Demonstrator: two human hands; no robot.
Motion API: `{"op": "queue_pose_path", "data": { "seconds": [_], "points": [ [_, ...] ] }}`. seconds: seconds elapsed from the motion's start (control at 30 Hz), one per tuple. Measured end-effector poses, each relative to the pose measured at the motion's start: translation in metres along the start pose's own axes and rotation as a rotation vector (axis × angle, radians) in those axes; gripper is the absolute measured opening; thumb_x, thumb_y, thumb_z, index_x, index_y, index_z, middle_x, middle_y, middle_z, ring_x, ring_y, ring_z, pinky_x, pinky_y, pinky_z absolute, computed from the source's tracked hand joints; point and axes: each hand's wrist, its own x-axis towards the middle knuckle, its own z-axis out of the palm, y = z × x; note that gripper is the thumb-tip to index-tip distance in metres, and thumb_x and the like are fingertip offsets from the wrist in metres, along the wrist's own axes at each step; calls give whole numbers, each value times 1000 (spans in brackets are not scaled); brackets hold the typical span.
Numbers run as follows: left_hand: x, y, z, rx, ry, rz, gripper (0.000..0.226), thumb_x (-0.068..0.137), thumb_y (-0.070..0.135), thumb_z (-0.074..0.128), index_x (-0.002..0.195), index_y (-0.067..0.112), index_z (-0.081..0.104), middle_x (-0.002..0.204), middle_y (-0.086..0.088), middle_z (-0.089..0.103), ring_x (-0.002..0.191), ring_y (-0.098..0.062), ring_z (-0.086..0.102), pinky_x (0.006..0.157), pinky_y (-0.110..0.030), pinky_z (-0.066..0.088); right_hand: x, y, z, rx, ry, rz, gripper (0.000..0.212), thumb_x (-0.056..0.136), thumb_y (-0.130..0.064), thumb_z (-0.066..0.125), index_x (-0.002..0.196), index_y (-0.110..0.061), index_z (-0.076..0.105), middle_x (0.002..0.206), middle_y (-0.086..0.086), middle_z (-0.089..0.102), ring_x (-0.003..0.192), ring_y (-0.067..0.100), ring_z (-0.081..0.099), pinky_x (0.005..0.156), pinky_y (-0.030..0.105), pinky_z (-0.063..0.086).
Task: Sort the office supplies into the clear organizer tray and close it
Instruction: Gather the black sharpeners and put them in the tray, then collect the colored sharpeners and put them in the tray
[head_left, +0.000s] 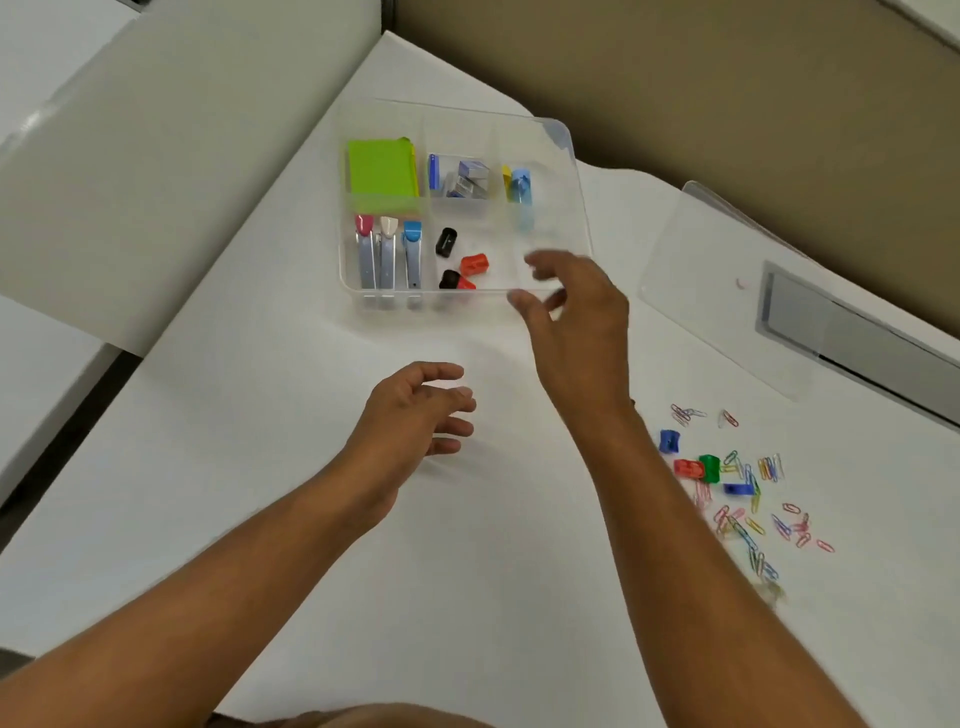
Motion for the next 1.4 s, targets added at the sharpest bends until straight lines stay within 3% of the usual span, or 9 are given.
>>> {"op": "queue_pose_path", "data": {
  "seconds": [0.13, 0.3, 0.47, 0.67, 0.83, 0.93, 1.1, 1.23, 1.4],
  "points": [
    [-10, -25, 17, 168, -86, -3, 21, 96, 13, 69, 114, 23, 71, 98, -2, 79, 94, -24, 76, 85, -37, 62, -95, 53, -22, 26, 17, 208, 23, 94, -24, 73, 117, -27, 69, 110, -11, 67, 85, 3, 63, 72, 8, 48],
    [-25, -59, 62, 452, -180, 35, 21, 90, 15, 72, 106, 29, 73, 93, 6, 77, 90, -18, 74, 87, -44, 63, -178, 121, -48, -42, -3, 411, 26, 92, -20, 75, 115, -29, 68, 122, -10, 63, 94, 6, 62, 85, 29, 58],
    [-38, -89, 121, 606, -246, 27, 24, 89, 15, 76, 107, 30, 72, 102, 6, 74, 88, -20, 75, 88, -46, 63, -177, 170, -74, -224, 8, 455, 48, 96, -21, 71, 141, -28, 55, 152, 2, 44, 140, 22, 43, 110, 37, 45],
    [-47, -99, 184, 792, -103, 107, 51, 93, 16, 75, 138, 30, 56, 123, 4, 62, 93, -18, 72, 84, -26, 59, -160, 204, -80, -268, -210, 323, 52, 100, -12, 62, 149, -24, 48, 158, 4, 43, 145, 21, 42, 116, 33, 37],
    [-51, -109, 209, 526, -43, 3, 43, 99, 37, 65, 140, 25, 59, 119, -1, 72, 93, -18, 76, 87, -35, 64, -177, 209, -104, -67, -116, 357, 47, 93, -30, 74, 137, -29, 57, 135, -4, 60, 110, 12, 62, 93, 20, 52],
    [-60, -114, 209, 367, -167, -4, 43, 97, 34, 69, 138, 23, 63, 111, -4, 78, 97, -20, 78, 91, -41, 63, -198, 197, -118, 76, -178, 206, 44, 93, -26, 75, 133, -32, 60, 124, -10, 63, 91, 3, 58, 75, 2, 41],
    [-65, -123, 201, 308, 3, 83, 32, 97, 17, 70, 130, 15, 70, 108, -10, 77, 90, -25, 79, 89, -45, 64, -190, 209, -119, 77, -372, 41, 56, 92, -27, 75, 141, -37, 51, 125, -15, 59, 98, 1, 55, 87, 10, 47],
    [-62, -123, 188, 234, 107, 34, 29, 100, 11, 66, 127, 21, 70, 107, -11, 77, 88, -25, 79, 87, -39, 64, -153, 226, -101, -138, -295, -50, 54, 96, -19, 69, 146, -29, 50, 150, -3, 49, 139, 20, 41, 115, 36, 39],
    [-64, -123, 185, 97, 58, -4, 27, 96, 12, 72, 123, 15, 72, 111, -15, 77, 94, -28, 79, 92, -41, 63, -144, 222, -89, -169, -355, -96, 41, 97, -21, 68, 138, -24, 60, 141, -1, 58, 130, 20, 48, 106, 33, 45]
  ]
}}
